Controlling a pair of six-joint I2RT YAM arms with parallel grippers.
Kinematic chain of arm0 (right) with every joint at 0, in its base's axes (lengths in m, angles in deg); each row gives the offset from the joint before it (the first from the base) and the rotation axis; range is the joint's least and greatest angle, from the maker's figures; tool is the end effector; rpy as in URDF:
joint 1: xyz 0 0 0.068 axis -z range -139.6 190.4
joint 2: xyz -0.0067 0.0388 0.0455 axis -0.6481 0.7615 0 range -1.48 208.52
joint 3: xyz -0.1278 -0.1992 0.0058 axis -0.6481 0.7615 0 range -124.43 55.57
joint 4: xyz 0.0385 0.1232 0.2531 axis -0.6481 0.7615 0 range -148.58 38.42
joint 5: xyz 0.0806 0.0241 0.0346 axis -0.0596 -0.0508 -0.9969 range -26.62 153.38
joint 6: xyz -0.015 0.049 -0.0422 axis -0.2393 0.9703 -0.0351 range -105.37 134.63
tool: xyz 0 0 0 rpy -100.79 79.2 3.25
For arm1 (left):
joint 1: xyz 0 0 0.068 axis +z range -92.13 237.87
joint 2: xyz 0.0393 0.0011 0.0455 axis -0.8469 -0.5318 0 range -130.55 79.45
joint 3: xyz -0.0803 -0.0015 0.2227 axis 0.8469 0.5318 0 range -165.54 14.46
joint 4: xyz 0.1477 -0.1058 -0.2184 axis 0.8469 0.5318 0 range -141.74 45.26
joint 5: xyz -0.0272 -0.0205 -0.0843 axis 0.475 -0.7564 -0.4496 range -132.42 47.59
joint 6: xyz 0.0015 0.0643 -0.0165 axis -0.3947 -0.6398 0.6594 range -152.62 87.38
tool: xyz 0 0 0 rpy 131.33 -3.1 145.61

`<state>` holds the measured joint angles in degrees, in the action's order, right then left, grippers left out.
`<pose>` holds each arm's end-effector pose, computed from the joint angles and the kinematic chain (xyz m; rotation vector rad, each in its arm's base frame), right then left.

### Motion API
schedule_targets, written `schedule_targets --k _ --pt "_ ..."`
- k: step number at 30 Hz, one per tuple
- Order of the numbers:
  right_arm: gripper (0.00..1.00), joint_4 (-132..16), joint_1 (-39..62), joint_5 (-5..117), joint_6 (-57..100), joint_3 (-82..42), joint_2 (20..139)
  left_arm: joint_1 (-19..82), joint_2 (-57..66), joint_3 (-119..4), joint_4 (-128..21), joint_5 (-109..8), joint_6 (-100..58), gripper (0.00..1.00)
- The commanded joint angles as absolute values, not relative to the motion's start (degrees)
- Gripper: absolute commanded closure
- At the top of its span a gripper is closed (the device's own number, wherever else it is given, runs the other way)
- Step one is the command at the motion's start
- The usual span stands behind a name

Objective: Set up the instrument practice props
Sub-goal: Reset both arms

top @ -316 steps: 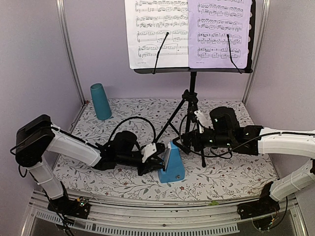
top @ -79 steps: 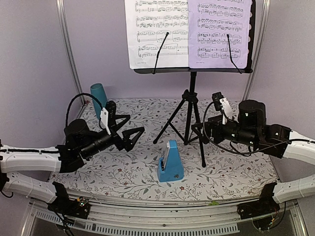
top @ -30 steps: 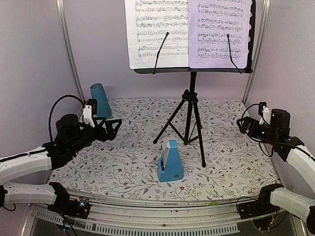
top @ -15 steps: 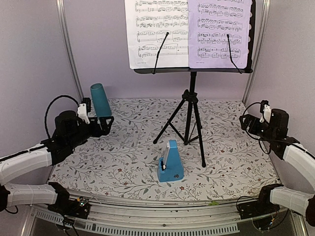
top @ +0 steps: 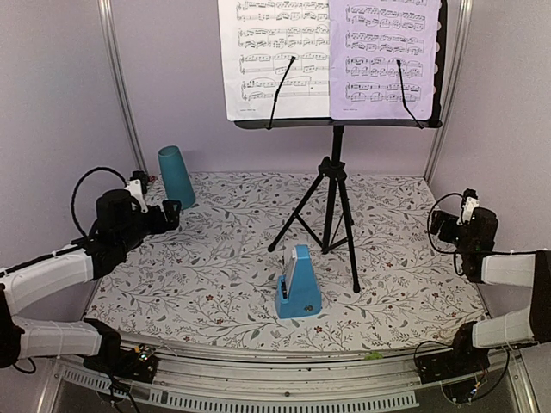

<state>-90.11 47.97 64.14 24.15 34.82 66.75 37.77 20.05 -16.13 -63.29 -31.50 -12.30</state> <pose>0.2813 -0.0381 0.1314 0.2838 1.8272 0.0115 0.2751 -0.0902 0.1942 -0.1352 1.8729 -0.3086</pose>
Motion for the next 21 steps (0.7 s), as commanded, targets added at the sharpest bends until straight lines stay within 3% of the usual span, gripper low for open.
schedule_targets --k 1,6,11,14,21 --pt "0.01 -114.0 48.1 64.2 23.0 39.5 71.8 41.0 20.0 -14.1 -65.4 -26.9 -16.3 0.01" --pt "0.01 -135.4 47.8 62.6 23.4 46.5 80.0 44.1 18.2 -12.6 -69.3 -23.0 -18.5 0.01" --pt "0.01 -147.3 44.5 61.7 19.3 48.3 87.8 46.1 13.7 -11.8 -77.4 -17.8 -22.2 0.01" --pt "0.01 -138.0 44.3 61.7 18.7 44.8 86.3 47.6 9.9 -10.4 -84.8 -13.4 -24.6 0.01" --pt "0.01 -136.4 44.3 61.4 18.8 43.6 86.5 51.2 2.6 -5.3 -104.7 -14.9 -30.1 0.01"
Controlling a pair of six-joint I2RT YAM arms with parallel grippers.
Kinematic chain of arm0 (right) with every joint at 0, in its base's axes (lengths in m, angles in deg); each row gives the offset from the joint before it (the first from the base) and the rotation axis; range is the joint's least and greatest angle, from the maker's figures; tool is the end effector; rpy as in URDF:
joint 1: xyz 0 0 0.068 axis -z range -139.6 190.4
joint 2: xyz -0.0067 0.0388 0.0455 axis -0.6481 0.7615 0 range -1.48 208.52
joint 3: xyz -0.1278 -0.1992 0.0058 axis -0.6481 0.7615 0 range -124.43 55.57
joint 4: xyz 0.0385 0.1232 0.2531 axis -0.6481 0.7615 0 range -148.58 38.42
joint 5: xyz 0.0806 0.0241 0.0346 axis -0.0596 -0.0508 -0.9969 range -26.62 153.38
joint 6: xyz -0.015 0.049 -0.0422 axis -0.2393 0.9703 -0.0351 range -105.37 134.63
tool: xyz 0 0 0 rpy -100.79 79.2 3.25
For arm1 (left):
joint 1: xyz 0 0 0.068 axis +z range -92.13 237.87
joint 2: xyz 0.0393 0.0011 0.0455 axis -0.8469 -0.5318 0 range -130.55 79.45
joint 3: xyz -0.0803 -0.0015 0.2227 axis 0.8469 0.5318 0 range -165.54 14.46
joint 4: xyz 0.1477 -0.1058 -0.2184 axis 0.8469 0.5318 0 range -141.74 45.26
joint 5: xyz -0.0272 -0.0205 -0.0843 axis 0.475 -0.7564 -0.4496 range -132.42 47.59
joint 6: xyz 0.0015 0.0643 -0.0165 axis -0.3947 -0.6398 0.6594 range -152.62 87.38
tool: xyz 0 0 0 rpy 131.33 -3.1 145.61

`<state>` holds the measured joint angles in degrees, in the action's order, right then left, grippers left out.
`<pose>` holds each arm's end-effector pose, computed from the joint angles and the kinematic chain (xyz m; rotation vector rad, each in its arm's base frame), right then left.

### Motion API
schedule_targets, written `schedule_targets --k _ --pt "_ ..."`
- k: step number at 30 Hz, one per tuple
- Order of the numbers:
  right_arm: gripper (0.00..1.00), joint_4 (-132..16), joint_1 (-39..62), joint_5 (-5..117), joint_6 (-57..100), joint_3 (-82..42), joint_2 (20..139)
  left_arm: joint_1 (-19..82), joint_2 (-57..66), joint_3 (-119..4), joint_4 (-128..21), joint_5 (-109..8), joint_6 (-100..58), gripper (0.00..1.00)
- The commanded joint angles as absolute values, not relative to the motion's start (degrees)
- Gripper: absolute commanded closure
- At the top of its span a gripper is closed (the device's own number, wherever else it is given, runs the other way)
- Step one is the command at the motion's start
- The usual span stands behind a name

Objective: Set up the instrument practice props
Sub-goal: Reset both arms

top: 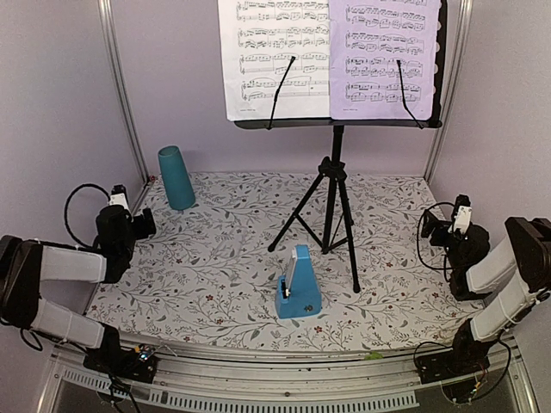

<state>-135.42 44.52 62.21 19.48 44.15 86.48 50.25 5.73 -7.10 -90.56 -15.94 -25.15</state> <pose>0.2590 -0.0176 0.0929 0.1063 1.5620 0.0260 0.2874 -0.0149 0.1274 -0.3238 1.7547 0.2270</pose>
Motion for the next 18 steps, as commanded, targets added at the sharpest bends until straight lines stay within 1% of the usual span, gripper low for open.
schedule_targets --k 1,6,12,15,16,18 --pt "0.01 -136.1 44.3 60.8 18.8 43.4 86.6 51.4 2.0 -4.1 -107.8 -15.5 -31.2 0.01" --pt "0.01 -133.7 44.2 56.7 17.3 42.0 86.7 52.1 0.7 2.6 -121.4 -19.3 -33.9 0.01" --pt "0.01 -133.1 44.3 55.8 16.5 41.6 86.8 52.6 -5.1 5.3 -132.4 -25.6 -36.0 0.01" --pt "0.01 -133.0 44.2 55.7 16.4 41.6 86.8 52.9 -10.0 5.7 -137.9 -29.0 -37.6 0.01" --pt "0.01 -133.0 44.2 55.7 16.5 41.6 86.8 52.8 -10.8 5.2 -138.5 -28.6 -37.8 0.01" --pt "0.01 -133.0 44.3 55.7 16.4 41.6 86.8 53.2 -8.7 2.6 -129.2 -29.7 -36.3 0.01"
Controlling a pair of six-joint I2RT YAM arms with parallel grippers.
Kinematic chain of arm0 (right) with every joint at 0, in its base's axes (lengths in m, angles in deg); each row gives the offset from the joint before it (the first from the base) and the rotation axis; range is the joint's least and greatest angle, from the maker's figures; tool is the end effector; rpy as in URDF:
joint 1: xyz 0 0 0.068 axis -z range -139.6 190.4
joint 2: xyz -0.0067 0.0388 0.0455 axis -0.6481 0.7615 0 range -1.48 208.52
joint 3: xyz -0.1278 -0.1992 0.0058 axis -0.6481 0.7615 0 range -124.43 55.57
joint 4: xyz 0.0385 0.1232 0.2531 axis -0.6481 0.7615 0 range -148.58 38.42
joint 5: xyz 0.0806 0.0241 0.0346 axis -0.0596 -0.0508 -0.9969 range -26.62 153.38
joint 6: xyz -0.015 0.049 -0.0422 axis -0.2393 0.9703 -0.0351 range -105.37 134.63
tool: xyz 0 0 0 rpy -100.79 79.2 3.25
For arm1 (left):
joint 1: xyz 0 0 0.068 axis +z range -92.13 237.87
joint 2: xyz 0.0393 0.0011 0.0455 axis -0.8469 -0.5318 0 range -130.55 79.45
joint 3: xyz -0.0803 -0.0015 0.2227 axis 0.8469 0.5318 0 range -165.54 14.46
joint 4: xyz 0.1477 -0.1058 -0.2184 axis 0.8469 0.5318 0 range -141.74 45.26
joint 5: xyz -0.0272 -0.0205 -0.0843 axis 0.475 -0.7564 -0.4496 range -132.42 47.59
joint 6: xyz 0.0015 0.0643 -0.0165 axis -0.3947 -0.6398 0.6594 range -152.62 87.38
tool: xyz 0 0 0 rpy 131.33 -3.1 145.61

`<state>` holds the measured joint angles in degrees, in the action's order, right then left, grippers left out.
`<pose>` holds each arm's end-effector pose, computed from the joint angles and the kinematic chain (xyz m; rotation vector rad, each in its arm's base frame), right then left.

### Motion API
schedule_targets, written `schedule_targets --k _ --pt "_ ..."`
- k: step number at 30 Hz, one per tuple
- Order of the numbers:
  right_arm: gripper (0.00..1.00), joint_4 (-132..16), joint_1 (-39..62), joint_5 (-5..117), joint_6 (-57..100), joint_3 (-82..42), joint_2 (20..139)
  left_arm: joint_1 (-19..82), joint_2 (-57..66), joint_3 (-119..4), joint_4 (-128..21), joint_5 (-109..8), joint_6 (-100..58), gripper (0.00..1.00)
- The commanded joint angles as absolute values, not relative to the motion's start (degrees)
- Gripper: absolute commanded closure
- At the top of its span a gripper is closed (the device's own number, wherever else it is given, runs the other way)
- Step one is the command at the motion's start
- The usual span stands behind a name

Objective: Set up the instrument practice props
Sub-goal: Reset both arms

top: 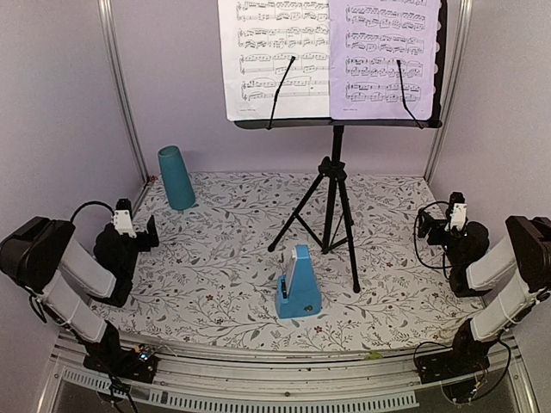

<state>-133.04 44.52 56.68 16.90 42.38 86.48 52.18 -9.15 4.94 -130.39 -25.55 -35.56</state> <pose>0.2666 -0.0130 0.0954 -0.0038 1.5765 0.0668 0.2490 -0.0096 0.0863 -0.1117 1.5772 0.1947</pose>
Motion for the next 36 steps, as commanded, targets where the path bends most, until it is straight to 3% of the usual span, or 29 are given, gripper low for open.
schedule_targets --k 1,36 --pt "0.01 -132.9 44.2 55.7 16.5 41.5 86.8 53.5 -9.4 1.9 -129.2 -30.0 -36.6 0.01" --pt "0.01 -132.4 44.2 55.2 16.3 41.2 86.8 54.4 -9.6 1.4 -128.6 -30.4 -35.7 0.01"
